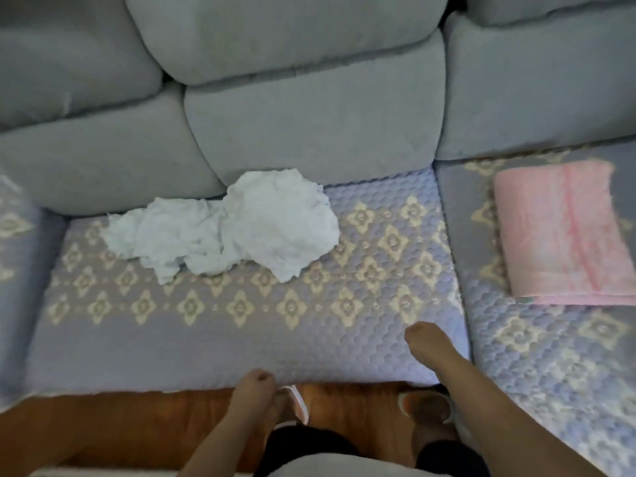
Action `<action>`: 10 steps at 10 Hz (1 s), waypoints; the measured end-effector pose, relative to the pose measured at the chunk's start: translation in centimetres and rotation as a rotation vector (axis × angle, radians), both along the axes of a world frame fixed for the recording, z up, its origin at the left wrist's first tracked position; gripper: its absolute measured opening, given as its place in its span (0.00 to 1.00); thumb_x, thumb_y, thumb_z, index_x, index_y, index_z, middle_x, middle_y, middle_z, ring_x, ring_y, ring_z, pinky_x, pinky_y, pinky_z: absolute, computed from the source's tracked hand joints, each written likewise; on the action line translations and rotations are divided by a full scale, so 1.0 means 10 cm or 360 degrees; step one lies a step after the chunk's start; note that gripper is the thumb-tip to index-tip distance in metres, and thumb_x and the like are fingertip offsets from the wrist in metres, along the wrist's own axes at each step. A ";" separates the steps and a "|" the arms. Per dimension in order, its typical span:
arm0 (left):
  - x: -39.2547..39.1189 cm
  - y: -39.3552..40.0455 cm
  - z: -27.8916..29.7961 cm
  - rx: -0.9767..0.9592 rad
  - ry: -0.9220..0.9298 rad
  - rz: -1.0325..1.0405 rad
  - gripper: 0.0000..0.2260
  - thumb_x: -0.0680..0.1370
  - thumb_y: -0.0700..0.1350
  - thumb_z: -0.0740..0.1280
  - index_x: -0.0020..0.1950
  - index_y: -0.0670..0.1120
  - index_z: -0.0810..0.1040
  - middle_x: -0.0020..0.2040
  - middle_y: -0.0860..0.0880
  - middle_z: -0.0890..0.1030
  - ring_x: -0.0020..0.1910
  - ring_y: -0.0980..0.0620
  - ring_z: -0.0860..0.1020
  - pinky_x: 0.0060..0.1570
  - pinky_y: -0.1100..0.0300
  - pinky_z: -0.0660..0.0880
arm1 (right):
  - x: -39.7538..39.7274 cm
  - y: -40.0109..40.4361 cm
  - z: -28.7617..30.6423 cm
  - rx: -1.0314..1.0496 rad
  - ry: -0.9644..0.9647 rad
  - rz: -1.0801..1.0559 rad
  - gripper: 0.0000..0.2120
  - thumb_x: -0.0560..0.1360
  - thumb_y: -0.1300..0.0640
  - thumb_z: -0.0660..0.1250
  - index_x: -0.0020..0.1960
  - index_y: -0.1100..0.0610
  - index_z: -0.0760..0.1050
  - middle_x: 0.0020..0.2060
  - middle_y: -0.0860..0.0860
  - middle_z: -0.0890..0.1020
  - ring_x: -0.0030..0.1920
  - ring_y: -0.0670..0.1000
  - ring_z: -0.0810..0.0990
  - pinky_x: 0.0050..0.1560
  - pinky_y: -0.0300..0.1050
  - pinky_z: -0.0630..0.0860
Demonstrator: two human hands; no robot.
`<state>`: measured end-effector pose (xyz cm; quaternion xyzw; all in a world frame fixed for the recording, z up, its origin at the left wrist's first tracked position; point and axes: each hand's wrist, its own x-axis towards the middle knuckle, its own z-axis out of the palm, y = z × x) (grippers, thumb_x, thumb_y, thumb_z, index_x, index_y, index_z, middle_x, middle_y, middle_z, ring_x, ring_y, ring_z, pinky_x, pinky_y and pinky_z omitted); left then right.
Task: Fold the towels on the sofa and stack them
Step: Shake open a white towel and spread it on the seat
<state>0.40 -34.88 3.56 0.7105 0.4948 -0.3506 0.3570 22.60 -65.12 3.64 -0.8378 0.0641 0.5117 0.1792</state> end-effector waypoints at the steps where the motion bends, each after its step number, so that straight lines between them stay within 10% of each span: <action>1: 0.07 0.72 0.00 0.0015 -0.0172 -0.0023 0.05 0.75 0.49 0.64 0.43 0.50 0.78 0.46 0.44 0.82 0.45 0.43 0.81 0.48 0.44 0.81 | -0.21 0.52 0.03 -0.0038 -0.0116 -0.0279 0.15 0.82 0.60 0.57 0.36 0.50 0.65 0.44 0.54 0.76 0.46 0.54 0.74 0.57 0.51 0.76; 3: 0.41 1.93 0.99 -0.0148 -0.0419 0.0209 0.09 0.82 0.48 0.59 0.44 0.45 0.70 0.42 0.45 0.74 0.40 0.49 0.73 0.40 0.54 0.68 | -0.74 2.12 0.44 -0.0107 0.0000 0.0063 0.10 0.81 0.59 0.59 0.41 0.55 0.70 0.40 0.49 0.72 0.40 0.50 0.72 0.52 0.45 0.74; 4: 0.28 2.42 1.10 -0.0171 -0.0482 0.0393 0.09 0.83 0.50 0.61 0.49 0.47 0.78 0.47 0.49 0.82 0.44 0.48 0.82 0.44 0.54 0.76 | -0.72 2.95 0.41 0.0227 -0.0069 0.0103 0.16 0.80 0.54 0.63 0.66 0.57 0.74 0.66 0.54 0.70 0.52 0.53 0.78 0.44 0.43 0.76; 6: -0.09 2.93 0.64 -0.0197 -0.0449 0.0637 0.08 0.82 0.45 0.64 0.46 0.45 0.80 0.44 0.44 0.83 0.40 0.47 0.81 0.44 0.55 0.74 | 0.06 3.81 -0.44 -0.0081 -0.0432 0.0601 0.22 0.83 0.52 0.54 0.77 0.52 0.64 0.79 0.49 0.56 0.80 0.56 0.42 0.78 0.51 0.46; 7: -0.38 2.97 0.53 -0.0237 -0.0484 0.0761 0.07 0.82 0.43 0.65 0.48 0.45 0.81 0.45 0.44 0.84 0.43 0.45 0.82 0.44 0.54 0.76 | 0.14 3.93 -0.56 -0.0058 -0.0496 0.0400 0.21 0.81 0.55 0.57 0.72 0.59 0.71 0.73 0.57 0.69 0.74 0.58 0.66 0.72 0.52 0.65; 8: -0.59 2.93 0.54 -0.0283 -0.0405 0.0768 0.07 0.82 0.40 0.64 0.48 0.42 0.82 0.44 0.42 0.84 0.45 0.43 0.82 0.45 0.55 0.76 | -0.28 3.95 -0.18 0.0255 -0.0399 -0.0038 0.10 0.80 0.56 0.61 0.42 0.53 0.78 0.40 0.53 0.80 0.45 0.57 0.79 0.42 0.46 0.75; 9: -0.57 2.80 0.64 -0.0506 -0.0368 0.0747 0.08 0.82 0.39 0.64 0.46 0.39 0.80 0.44 0.39 0.82 0.42 0.42 0.80 0.45 0.52 0.75 | -0.66 3.70 0.41 0.0414 -0.0355 -0.0514 0.04 0.79 0.52 0.65 0.50 0.51 0.76 0.46 0.48 0.78 0.45 0.52 0.79 0.38 0.43 0.73; 10: -0.28 2.71 0.94 -0.0644 -0.0328 0.0591 0.08 0.82 0.43 0.64 0.47 0.41 0.78 0.43 0.41 0.81 0.38 0.45 0.77 0.37 0.57 0.73 | -0.95 3.29 1.05 0.0435 -0.0361 -0.0623 0.17 0.76 0.51 0.72 0.61 0.46 0.69 0.52 0.43 0.74 0.47 0.48 0.78 0.36 0.39 0.74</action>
